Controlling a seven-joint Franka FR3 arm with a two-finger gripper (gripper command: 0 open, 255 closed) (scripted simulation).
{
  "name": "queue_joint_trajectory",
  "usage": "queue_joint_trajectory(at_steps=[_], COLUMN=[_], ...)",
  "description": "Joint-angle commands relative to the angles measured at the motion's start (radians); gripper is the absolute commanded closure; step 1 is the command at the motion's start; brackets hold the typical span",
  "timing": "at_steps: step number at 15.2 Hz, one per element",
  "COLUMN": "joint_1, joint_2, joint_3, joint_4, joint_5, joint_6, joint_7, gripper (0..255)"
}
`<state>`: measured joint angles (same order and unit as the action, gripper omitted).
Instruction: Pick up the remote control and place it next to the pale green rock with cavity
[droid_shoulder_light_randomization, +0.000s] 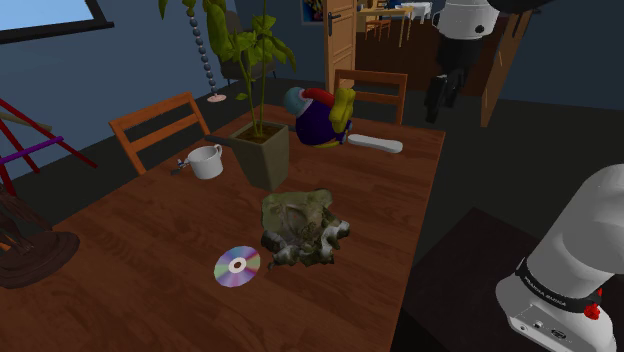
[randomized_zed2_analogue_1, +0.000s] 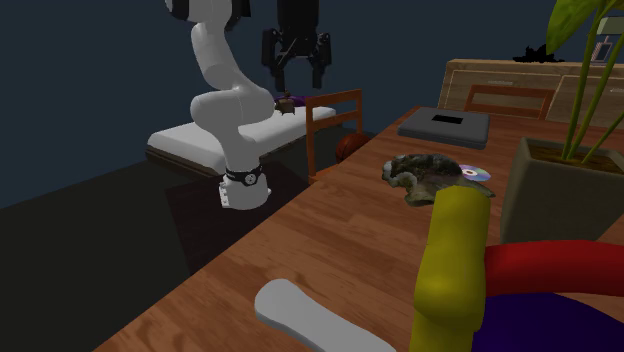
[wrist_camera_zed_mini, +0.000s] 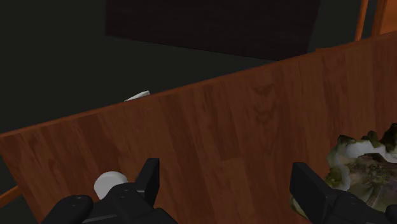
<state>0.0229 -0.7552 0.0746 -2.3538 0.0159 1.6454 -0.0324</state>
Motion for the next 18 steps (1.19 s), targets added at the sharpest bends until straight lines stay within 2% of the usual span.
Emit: queue_joint_trajectory(at_steps=[1, 9, 18], joint_1=[0.0, -0.023, -0.04], joint_2=[0.0, 0.235, 0.556], joint_3=[0.0, -0.088, -0.165], joint_4=[0.0, 0.02, 0.152], joint_5=[0.0, -0.051, -0.061], joint_6=[0.0, 0.203, 0.38], joint_7=[0.0, -0.146, -0.303], gripper=[0, 0, 0])
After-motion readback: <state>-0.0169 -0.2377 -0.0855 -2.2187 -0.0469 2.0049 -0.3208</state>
